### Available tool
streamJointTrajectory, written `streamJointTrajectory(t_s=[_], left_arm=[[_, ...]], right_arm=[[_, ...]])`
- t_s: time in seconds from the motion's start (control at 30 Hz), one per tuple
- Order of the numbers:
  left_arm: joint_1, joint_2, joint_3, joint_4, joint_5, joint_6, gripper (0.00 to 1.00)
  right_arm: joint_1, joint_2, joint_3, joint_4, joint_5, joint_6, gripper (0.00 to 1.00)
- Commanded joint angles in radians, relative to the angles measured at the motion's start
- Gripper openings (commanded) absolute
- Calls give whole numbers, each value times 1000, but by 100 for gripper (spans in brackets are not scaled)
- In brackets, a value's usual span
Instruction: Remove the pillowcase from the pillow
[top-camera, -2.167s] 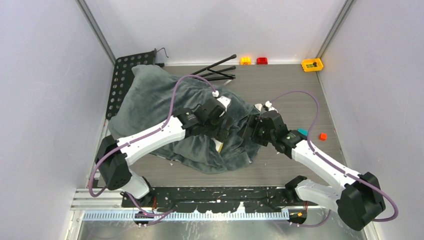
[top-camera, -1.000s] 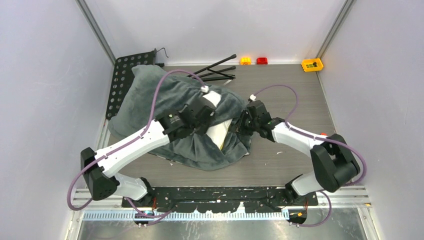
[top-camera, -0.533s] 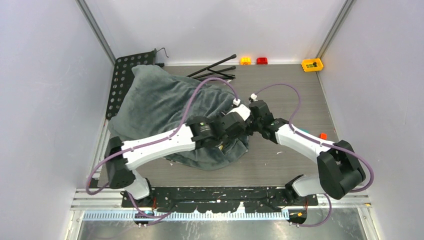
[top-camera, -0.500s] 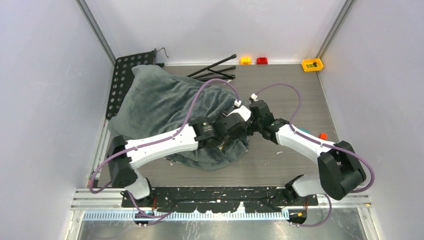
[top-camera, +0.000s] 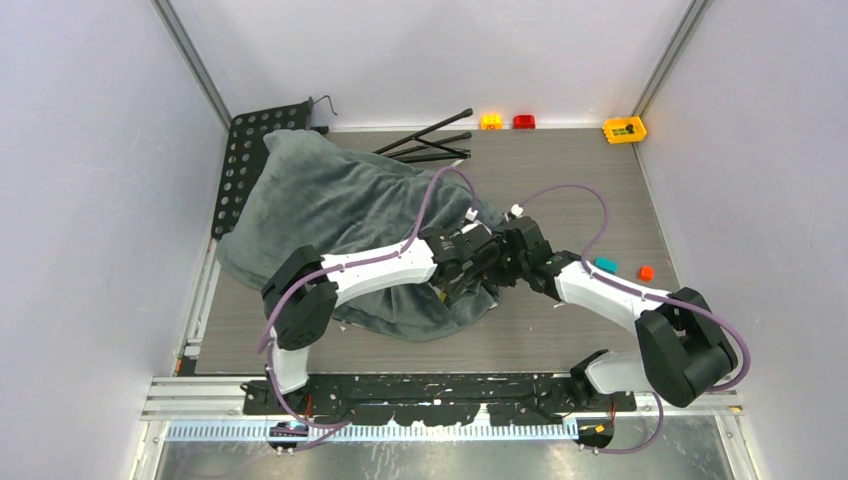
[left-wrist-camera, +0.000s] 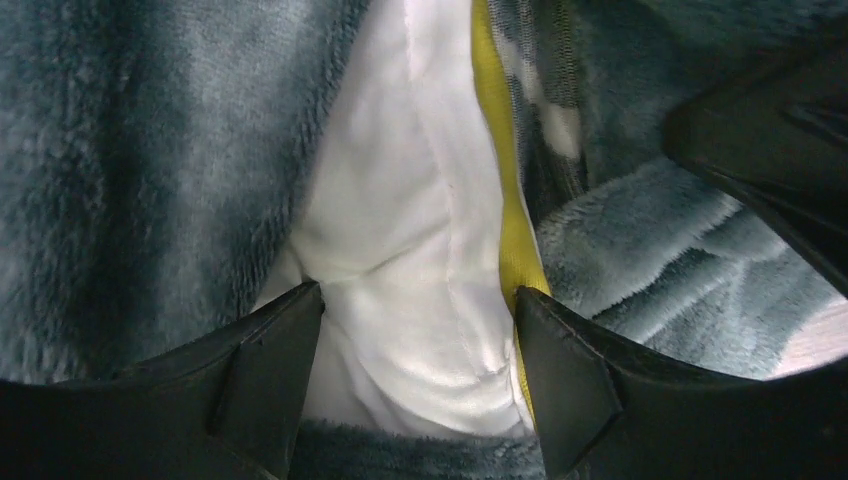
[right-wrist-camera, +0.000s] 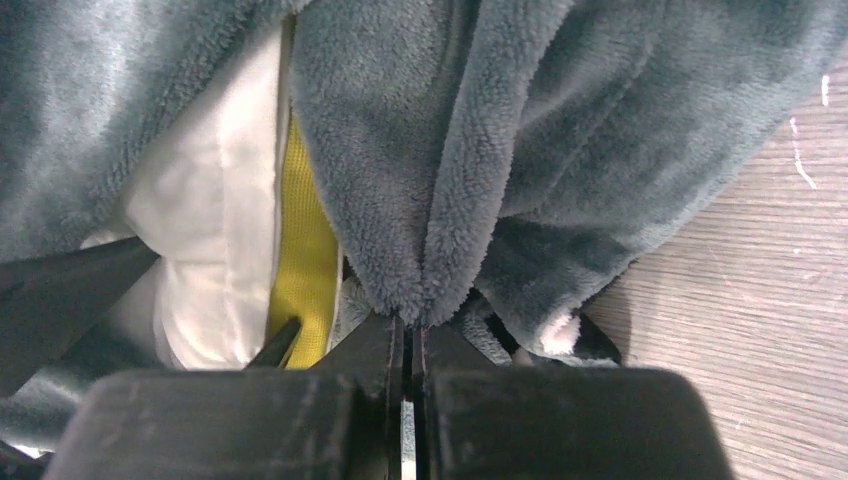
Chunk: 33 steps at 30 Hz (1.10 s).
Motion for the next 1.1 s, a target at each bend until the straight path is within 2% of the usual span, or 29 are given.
streamJointTrajectory(t_s=[0.0,0.07,0.1,0.13,0.2,0.23,0.27,0.47,0.67,0.9,1.07], left_arm=[[26,27,22,-1,32,-22,73],[33,55,17,1,12,-29,73],[38,73,24,-14,-6,-36,68],[43,84,32,-32,-37,-43,56],[48,75,28,-53,-104,-47,18],[49,54,23,-56,-121,-42,3],[51,27,16,-57,-126,-33,0],[52,-163,38,-116,-47,40,0],[51,-352,36,-144,98,94,0],[53,-520,61,-187,260,111,0],[51,-593,63,-210,533,204,0]], right_arm=[[-1,-22,-7,30,35,-6,0],[-1,-3,-4,32,44,-7,0],[-2,2,0,32,48,-9,0],[-1,16,6,29,51,-9,0],[-1,32,22,16,57,-20,0],[-3,37,27,8,63,-27,0],[-3,40,35,1,65,-38,4],[-23,17,73,-9,63,-91,37],[-63,-15,156,-21,20,-137,68],[-110,60,325,-104,11,-170,72],[-177,87,407,-109,11,-168,72]])
